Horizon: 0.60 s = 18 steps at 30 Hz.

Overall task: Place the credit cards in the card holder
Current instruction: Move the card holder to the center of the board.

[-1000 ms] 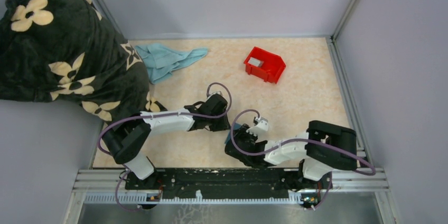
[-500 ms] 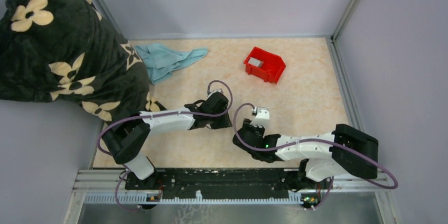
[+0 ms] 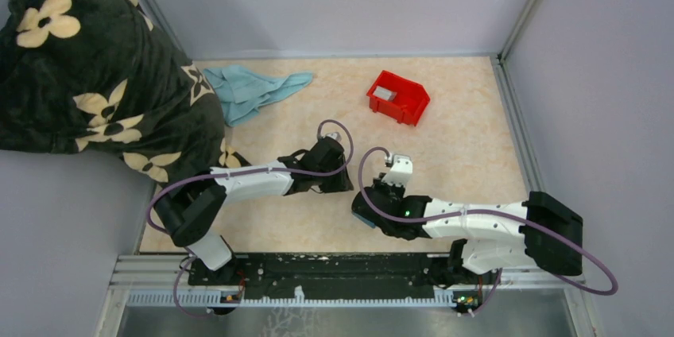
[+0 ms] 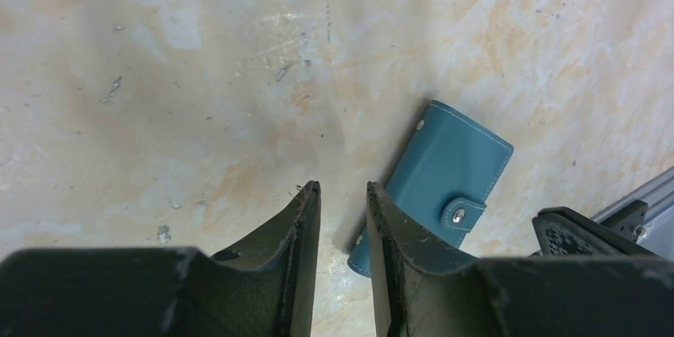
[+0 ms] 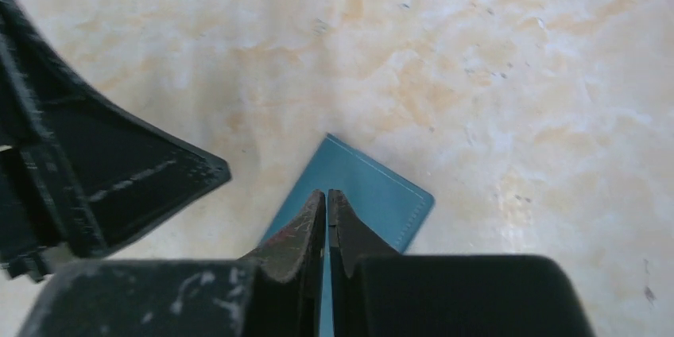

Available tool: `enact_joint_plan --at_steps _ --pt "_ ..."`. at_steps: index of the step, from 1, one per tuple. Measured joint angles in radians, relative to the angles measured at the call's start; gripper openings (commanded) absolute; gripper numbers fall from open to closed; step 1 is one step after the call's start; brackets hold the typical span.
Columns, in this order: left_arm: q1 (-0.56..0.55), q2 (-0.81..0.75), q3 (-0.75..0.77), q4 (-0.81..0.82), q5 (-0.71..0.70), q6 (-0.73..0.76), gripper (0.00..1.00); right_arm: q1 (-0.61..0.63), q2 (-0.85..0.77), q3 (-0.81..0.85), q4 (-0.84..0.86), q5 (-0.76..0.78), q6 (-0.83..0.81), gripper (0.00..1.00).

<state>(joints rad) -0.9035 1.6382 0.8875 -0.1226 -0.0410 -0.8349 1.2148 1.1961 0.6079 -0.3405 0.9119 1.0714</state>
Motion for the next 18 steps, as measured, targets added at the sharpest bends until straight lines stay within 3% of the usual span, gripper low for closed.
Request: enact_joint_plan --at_steps 9,18 --pt "-0.002 0.01 -0.038 0.068 0.077 0.027 0.29 0.055 0.013 -0.043 -0.235 -0.023 0.28 0.0" --pt "-0.038 0.045 -0.066 0.12 0.117 0.028 0.29 0.087 0.082 -0.099 -0.282 -0.086 0.433 0.0"
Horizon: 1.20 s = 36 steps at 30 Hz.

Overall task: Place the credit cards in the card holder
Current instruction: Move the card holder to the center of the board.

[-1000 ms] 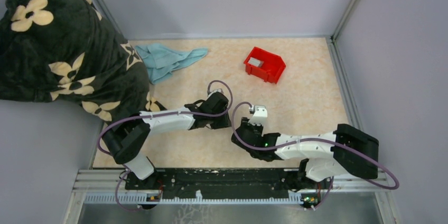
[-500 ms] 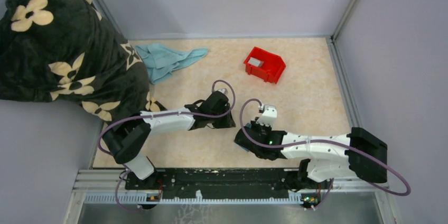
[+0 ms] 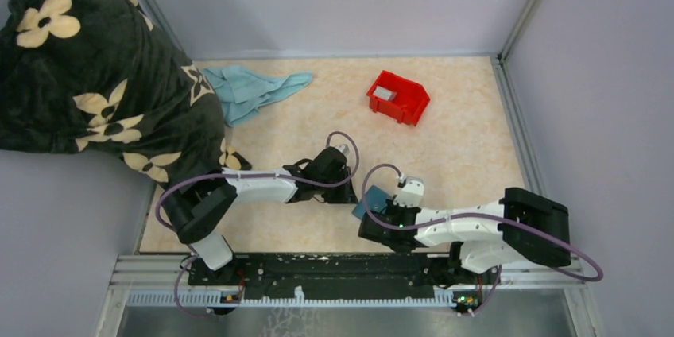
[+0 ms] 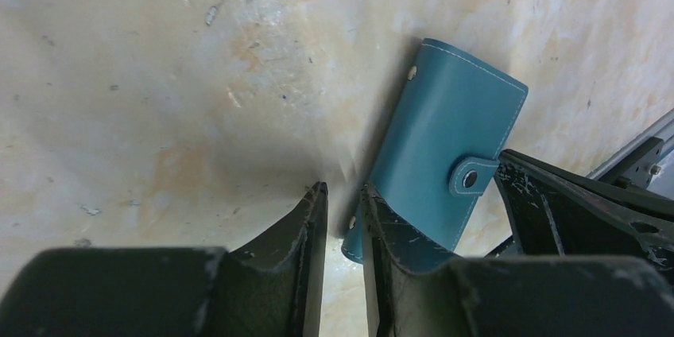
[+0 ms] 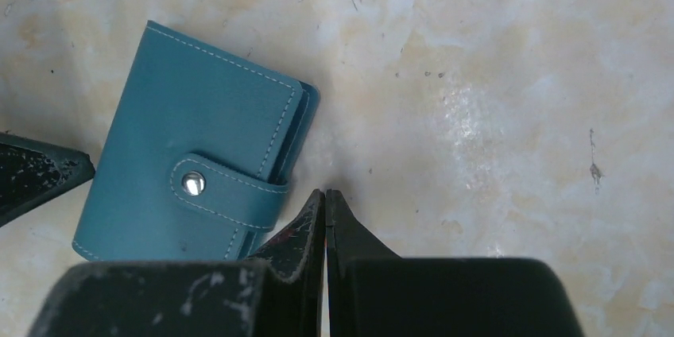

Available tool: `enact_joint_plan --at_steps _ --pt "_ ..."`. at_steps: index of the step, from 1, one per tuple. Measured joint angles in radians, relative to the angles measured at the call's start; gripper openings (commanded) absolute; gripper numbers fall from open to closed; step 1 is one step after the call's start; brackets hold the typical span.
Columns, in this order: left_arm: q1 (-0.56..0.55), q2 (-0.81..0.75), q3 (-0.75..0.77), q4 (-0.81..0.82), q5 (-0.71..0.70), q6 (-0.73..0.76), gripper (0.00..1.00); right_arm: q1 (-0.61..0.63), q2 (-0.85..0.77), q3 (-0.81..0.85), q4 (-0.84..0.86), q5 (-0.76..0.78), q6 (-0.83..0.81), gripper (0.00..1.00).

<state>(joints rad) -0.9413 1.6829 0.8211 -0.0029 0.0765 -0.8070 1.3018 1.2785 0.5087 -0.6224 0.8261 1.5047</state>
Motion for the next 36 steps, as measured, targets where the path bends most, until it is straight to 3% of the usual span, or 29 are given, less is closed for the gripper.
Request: enact_joint_plan --at_steps 9,21,36 --pt "-0.021 0.002 -0.028 0.056 0.003 -0.03 0.28 0.004 0.101 0.034 0.055 0.058 -0.016 0.0" --pt "-0.02 -0.046 -0.072 0.05 -0.115 -0.126 0.31 -0.121 0.162 0.048 0.278 0.066 -0.236 0.0" --pt "0.222 -0.065 -0.064 0.008 -0.177 -0.136 0.31 -0.251 0.37 0.215 0.594 -0.065 -0.492 0.0"
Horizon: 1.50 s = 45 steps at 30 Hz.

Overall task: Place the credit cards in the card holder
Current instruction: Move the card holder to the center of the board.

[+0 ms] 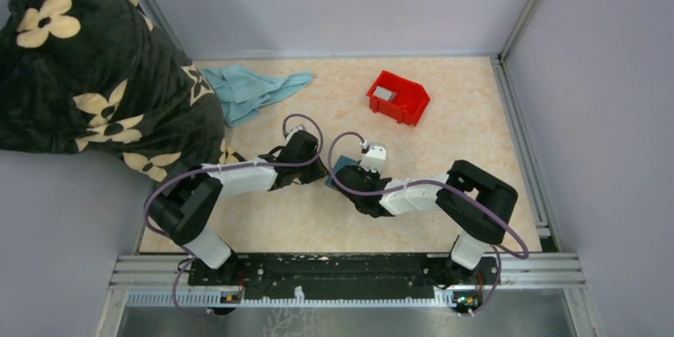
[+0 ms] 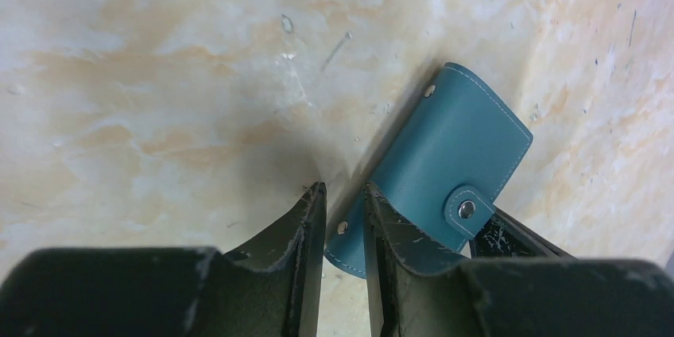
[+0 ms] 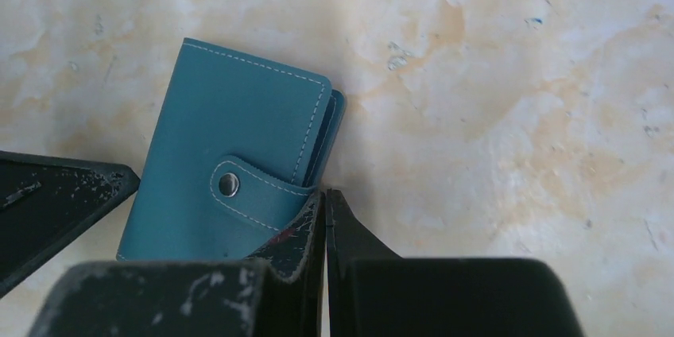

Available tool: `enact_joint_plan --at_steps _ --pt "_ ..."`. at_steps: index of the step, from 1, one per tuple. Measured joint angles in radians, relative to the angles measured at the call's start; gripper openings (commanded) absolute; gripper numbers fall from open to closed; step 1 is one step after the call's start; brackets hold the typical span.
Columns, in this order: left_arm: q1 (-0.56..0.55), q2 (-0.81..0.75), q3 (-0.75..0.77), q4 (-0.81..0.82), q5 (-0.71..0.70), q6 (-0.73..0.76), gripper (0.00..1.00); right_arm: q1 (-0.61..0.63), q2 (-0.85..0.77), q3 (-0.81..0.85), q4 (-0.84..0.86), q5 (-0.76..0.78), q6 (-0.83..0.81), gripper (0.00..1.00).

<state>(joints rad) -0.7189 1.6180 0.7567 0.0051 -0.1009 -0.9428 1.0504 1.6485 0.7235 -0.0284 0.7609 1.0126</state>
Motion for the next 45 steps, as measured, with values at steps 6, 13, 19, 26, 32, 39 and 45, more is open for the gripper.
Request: enact_joint_plan --at_steps 6,13,19,26,32,39,45 --pt "0.022 0.0 0.008 -0.013 -0.004 0.021 0.31 -0.054 0.05 0.042 0.066 -0.035 -0.063 0.0" --pt "0.026 0.0 0.008 -0.013 -0.002 0.025 0.31 -0.113 0.1 0.097 0.109 -0.077 -0.132 0.0" --pt "0.034 0.0 0.008 -0.014 -0.002 0.028 0.32 -0.125 0.114 0.113 0.118 -0.091 -0.16 0.0" --pt "0.043 -0.001 0.015 -0.028 -0.002 0.028 0.38 -0.125 0.113 0.113 0.119 -0.092 -0.173 0.0" --pt "0.054 -0.004 0.039 -0.078 -0.028 0.039 0.44 -0.125 0.085 0.097 0.098 -0.109 -0.188 0.16" --pt "0.061 -0.042 0.071 -0.223 -0.117 0.057 0.55 -0.13 -0.059 0.054 0.011 -0.117 -0.25 0.35" --pt "0.065 -0.136 0.122 -0.329 -0.185 0.08 0.64 -0.142 -0.184 0.054 -0.049 -0.115 -0.345 0.64"
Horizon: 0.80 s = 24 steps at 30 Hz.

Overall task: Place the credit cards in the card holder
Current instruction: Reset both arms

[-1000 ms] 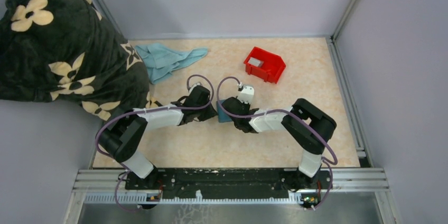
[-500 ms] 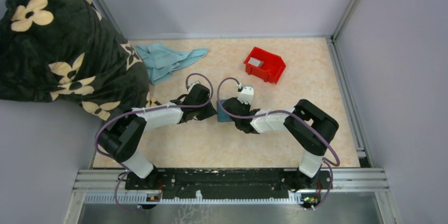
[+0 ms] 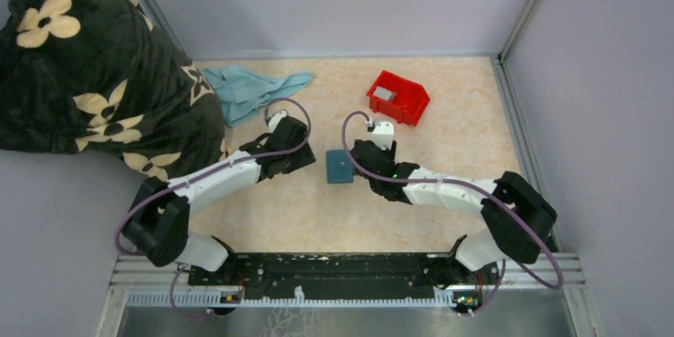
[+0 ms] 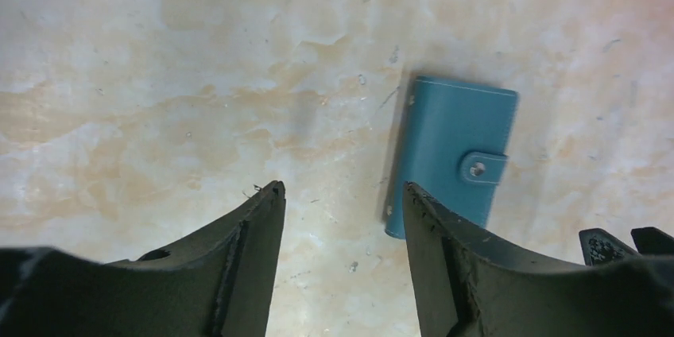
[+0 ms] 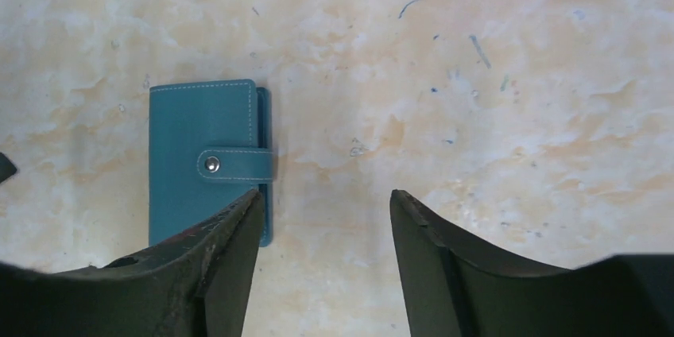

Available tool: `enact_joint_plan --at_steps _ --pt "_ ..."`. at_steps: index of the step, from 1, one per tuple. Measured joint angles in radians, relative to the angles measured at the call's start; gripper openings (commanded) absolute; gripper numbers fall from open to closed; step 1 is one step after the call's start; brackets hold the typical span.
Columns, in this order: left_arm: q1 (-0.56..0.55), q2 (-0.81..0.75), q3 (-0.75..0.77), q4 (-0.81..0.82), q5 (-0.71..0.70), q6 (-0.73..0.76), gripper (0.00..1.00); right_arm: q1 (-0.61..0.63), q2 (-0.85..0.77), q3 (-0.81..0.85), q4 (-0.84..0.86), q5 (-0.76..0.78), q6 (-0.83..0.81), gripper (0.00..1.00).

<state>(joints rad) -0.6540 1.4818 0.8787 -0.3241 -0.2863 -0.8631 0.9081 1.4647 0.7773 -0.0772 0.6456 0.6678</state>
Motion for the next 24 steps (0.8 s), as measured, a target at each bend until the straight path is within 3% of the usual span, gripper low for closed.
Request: enact_joint_plan --at_steps 2,6,7,8,15,24 --pt "0.0 -0.054 0.003 -0.007 -0.01 0.02 0.65 -0.003 -0.049 -0.005 -0.029 0.007 -0.037 0.79" --pt "0.0 -0.192 -0.013 0.023 -0.05 0.058 0.67 -0.005 -0.197 -0.051 -0.072 0.035 -0.087 0.94" --pt "0.0 -0.227 -0.027 0.045 -0.064 0.066 0.94 -0.007 -0.249 -0.072 -0.081 0.05 -0.096 0.98" --pt "0.0 -0.276 -0.06 0.086 -0.085 0.077 0.99 -0.01 -0.306 -0.094 -0.096 0.065 -0.101 0.99" --pt "0.0 -0.613 -0.409 0.378 -0.268 0.206 1.0 -0.021 -0.585 -0.146 -0.204 0.189 -0.071 0.99" --pt "0.0 -0.473 -0.44 0.487 -0.414 0.393 1.0 -0.021 -0.646 -0.176 -0.365 0.307 0.044 0.99"
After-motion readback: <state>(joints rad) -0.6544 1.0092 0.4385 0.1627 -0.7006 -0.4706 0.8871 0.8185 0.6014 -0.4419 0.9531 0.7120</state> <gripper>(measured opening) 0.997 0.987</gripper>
